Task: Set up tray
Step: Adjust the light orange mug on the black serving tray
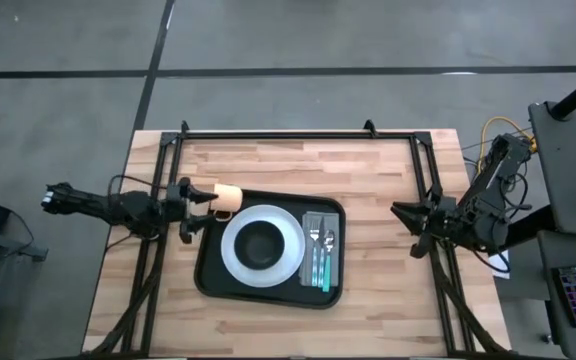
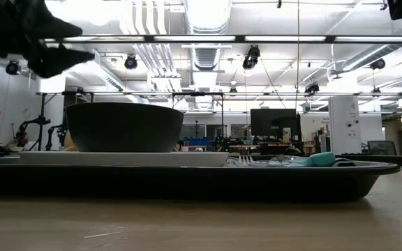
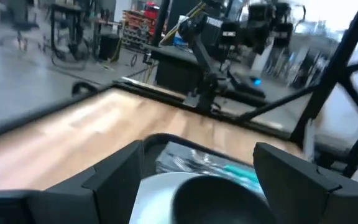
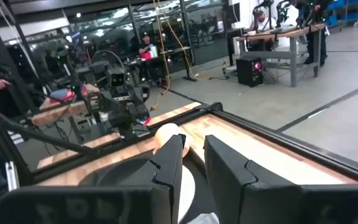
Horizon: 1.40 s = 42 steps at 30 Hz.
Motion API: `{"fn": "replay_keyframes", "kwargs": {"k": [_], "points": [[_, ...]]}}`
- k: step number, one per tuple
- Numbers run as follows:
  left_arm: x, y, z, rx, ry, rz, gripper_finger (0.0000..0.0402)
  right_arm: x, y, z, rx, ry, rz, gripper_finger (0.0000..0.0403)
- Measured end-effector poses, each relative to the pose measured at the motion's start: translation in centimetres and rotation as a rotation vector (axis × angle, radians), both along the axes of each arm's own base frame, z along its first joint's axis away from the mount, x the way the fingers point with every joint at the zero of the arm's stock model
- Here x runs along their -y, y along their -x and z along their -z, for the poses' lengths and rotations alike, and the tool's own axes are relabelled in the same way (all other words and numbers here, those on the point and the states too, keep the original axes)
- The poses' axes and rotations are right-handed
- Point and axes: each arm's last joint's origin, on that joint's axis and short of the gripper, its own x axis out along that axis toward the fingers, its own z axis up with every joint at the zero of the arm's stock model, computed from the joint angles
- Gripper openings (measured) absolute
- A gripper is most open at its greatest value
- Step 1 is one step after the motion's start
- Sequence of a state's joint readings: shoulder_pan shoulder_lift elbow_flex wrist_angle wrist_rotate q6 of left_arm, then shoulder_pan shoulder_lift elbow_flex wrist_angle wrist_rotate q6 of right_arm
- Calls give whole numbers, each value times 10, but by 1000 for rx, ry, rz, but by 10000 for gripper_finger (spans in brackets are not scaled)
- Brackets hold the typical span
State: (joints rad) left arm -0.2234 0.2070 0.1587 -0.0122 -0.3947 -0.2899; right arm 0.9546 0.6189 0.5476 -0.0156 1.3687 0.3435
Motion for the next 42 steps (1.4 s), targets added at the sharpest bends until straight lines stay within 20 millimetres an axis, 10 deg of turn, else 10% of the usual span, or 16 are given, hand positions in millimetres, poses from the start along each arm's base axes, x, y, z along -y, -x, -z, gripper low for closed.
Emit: {"fn": "replay_keyframes", "kwargs": {"k": [25,42], "points": [[-7,-2,-76,-302,66,-347,281,-18,-13,13,-80,129,-4,59],[-11,1,-33,-478,296,-495,281,-17,-13,12,-72,122,17,59]]}}
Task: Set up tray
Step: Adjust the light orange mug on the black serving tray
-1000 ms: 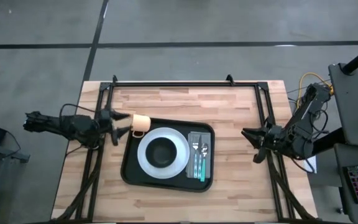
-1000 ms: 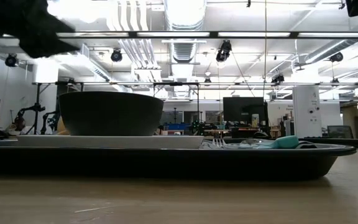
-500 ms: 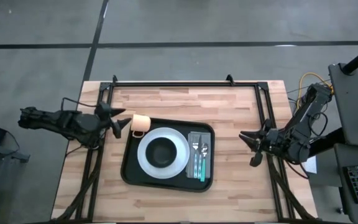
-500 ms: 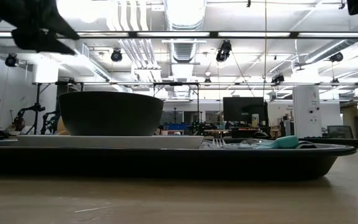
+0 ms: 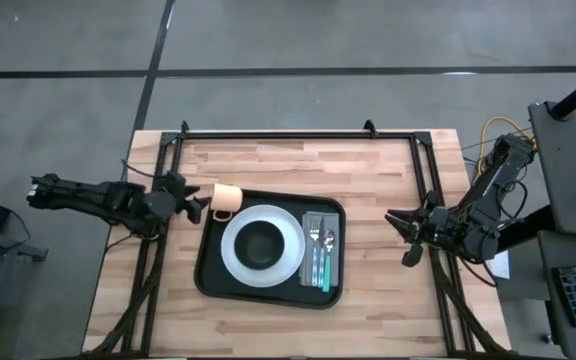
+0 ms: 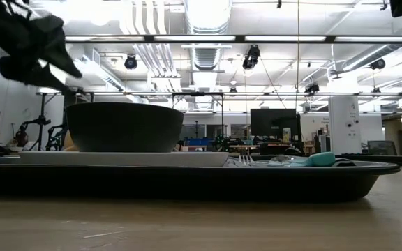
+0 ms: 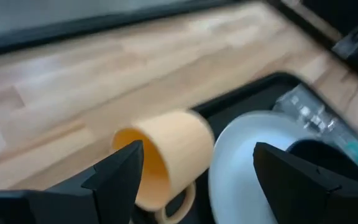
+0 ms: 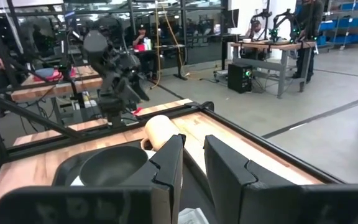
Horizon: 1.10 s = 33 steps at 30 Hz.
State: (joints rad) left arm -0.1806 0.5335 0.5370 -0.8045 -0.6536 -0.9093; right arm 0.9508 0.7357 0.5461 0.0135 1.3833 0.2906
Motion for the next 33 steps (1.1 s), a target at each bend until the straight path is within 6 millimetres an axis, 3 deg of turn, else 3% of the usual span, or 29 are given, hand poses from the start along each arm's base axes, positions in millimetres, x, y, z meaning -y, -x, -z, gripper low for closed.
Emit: {"fn": "replay_keyframes", "kwargs": {"k": [9,15,22,26,31,33], "points": [[1,-9,39,-54,89,-35,281,-2,-1,0,4,-40,-73,59],[3,-19,66,39,111,-13,281,-2,-1,0,6,-44,-81,59],[3,-20,81,57,104,-5,270,-3,-1,-1,8,-58,-116,59],[3,-22,75,52,74,24,195,-4,-1,-1,7,-60,-129,59],[4,-26,65,45,33,62,40,-4,-1,-1,8,-62,-130,59],[4,-27,61,44,11,81,14,-4,-1,-1,8,-63,-132,59]]}}
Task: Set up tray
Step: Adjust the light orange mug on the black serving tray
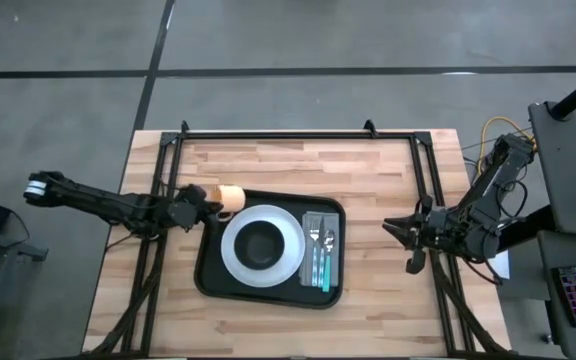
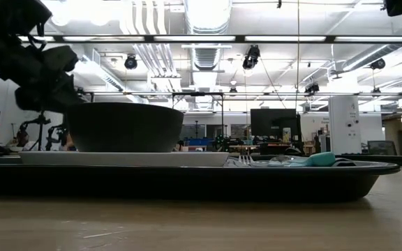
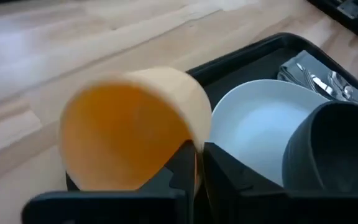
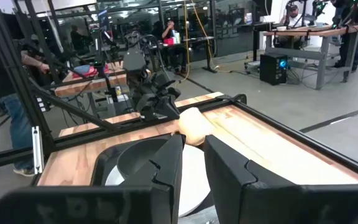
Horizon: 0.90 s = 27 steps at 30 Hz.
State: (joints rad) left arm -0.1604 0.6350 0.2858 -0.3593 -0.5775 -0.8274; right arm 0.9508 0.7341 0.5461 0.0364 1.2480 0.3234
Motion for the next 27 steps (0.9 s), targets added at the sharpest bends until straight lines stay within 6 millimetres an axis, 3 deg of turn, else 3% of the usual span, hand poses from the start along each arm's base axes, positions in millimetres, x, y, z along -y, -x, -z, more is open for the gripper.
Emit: {"fn": "replay_keyframes", "kwargs": {"k": [11,21,27], "points": [[1,-10,-13,-123,-111,70,1,0,0,-1,10,-25,-3,59],[4,-27,-75,-387,-207,153,0,-1,0,-2,19,-40,-22,59],[9,-51,-80,-620,-210,248,0,-1,0,-2,21,-44,-22,59]]}}
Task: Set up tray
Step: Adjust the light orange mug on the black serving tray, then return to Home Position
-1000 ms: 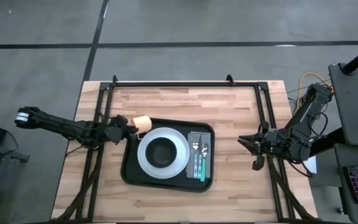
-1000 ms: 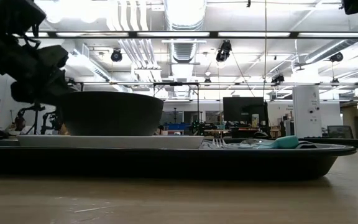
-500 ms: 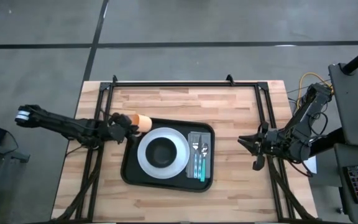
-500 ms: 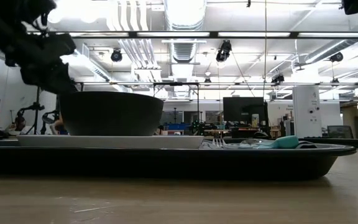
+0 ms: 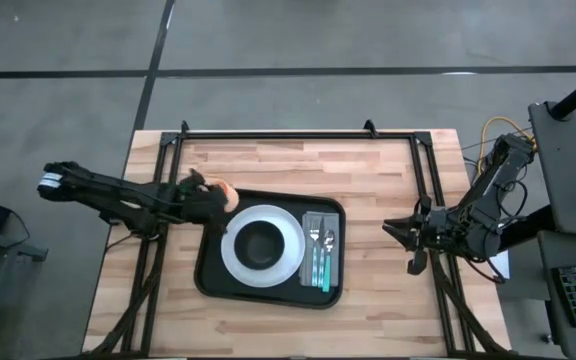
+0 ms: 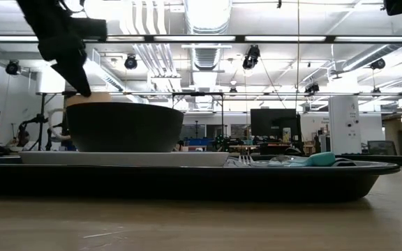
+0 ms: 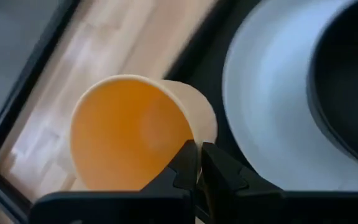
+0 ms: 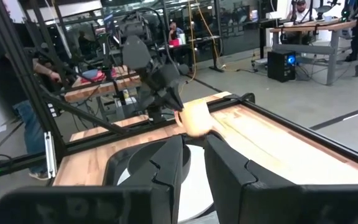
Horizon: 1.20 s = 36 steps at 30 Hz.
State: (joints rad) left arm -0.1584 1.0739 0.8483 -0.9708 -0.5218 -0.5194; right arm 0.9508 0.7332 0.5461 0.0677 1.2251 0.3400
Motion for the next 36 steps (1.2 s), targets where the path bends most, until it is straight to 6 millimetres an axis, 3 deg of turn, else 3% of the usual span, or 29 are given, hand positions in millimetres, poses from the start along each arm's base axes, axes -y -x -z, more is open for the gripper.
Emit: {"fn": "replay_keyframes", "kwargs": {"k": [5,10,19,30,36], "points": [[2,-25,4,-136,-12,45,0,0,0,-2,14,-19,-2,59],[-4,-36,6,-212,-8,44,0,0,0,-2,15,-21,-3,59],[-6,-40,21,-272,43,68,0,-1,0,-2,15,-21,-3,59],[-5,-44,19,-243,59,122,15,0,0,-2,15,-20,-3,59],[-5,-41,14,-215,62,112,46,0,0,-2,8,2,-4,59]]}}
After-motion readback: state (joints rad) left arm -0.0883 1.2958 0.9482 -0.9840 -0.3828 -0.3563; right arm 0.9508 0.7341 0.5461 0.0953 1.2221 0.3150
